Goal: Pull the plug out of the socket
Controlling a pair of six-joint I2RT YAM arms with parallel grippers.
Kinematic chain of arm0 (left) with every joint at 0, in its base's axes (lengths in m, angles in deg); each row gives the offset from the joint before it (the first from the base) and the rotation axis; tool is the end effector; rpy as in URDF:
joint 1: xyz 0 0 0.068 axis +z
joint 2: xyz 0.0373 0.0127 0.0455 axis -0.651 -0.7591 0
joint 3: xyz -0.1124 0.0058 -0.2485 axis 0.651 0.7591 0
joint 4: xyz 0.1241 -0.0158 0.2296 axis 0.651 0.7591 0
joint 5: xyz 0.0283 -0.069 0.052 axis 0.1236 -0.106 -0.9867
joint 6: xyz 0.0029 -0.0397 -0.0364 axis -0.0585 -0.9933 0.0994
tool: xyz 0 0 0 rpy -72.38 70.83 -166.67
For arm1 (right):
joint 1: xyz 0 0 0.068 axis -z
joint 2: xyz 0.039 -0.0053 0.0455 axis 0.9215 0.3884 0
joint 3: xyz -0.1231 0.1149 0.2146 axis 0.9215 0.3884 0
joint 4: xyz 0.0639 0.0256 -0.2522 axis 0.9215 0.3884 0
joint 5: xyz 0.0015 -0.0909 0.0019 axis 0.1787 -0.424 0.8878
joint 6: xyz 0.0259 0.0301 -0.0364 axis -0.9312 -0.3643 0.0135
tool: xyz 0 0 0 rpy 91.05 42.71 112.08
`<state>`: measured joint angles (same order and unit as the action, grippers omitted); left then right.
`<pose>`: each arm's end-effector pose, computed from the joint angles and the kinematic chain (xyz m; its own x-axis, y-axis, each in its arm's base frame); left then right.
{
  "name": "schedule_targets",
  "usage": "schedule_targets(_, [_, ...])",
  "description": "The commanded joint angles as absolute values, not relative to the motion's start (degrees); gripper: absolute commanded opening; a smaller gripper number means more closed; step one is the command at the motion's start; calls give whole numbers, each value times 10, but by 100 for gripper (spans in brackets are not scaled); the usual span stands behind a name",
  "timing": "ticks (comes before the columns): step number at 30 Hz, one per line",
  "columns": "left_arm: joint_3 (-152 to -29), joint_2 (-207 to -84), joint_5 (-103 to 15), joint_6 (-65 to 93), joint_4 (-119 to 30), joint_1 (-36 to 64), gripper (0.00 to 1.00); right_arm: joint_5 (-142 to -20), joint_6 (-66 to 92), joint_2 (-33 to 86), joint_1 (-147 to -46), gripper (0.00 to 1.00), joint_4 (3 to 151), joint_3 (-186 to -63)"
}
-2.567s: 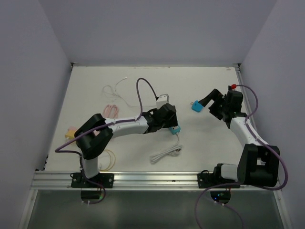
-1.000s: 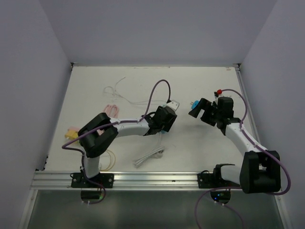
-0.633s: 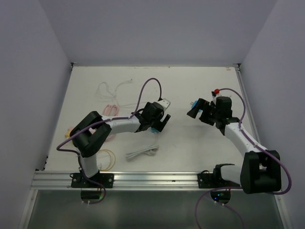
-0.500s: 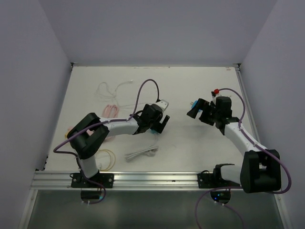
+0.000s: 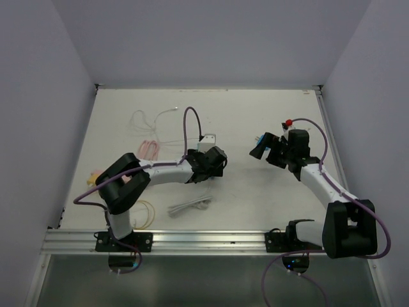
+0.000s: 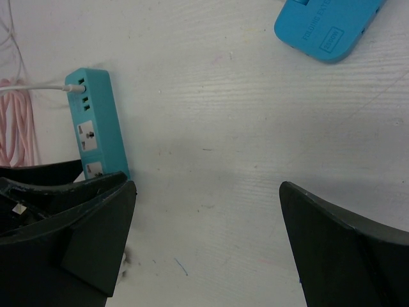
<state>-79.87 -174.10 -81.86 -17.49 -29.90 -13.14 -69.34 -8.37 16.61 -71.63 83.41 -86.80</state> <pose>0.2298 -0.2838 0.1627 -0.7192 -0.0282 -0.6942 0.0578 0.9933 -0.1002 0.2519 0.0313 0.2087 -0.7232 0.3925 -0.5682 0.0254 0.8374 0.5460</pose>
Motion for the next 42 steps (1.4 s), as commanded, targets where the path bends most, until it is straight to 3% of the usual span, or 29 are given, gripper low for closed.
schedule_targets(1, [-818,-1756,-875,-250,-264,-132,94,-691,-73,165,-720,98,824,-884])
schedule_targets(7, [-840,-1797,-868,-246,-275,-132,88,-688,-72,170,-721,98,822,-883])
schedule_targets(10, [-836,-1804,-854,-229,-287,-132,75,-686,-68,170,-722,98,820,-883])
schedule_targets(11, [-834,-1804,-847,-223,-295,-132,65,-685,-65,169,-724,98,816,-883])
schedule_targets(16, [-809,-1774,-830,-134,-338,-131,33,-665,-48,182,-742,95,808,-888])
schedule_targets(17, [-802,-1766,-811,-112,-351,-131,17,-666,-39,185,-748,95,808,-894])
schedule_targets(19, [-784,-1739,-775,-47,-382,-128,0,-676,-26,185,-771,95,804,-898])
schedule_targets(24, [-772,-1700,-644,80,-398,-112,0,-698,14,182,-828,95,786,-907])
schedule_targets(30, [-750,-1656,-487,142,-399,-83,0,-723,57,205,-874,87,765,-929])
schedule_targets(34, [-733,-1641,-375,139,-404,-55,0,-744,87,222,-898,75,764,-943])
schedule_targets(42, [-703,-1649,-259,100,-450,-25,0,-730,106,243,-919,45,728,-947])
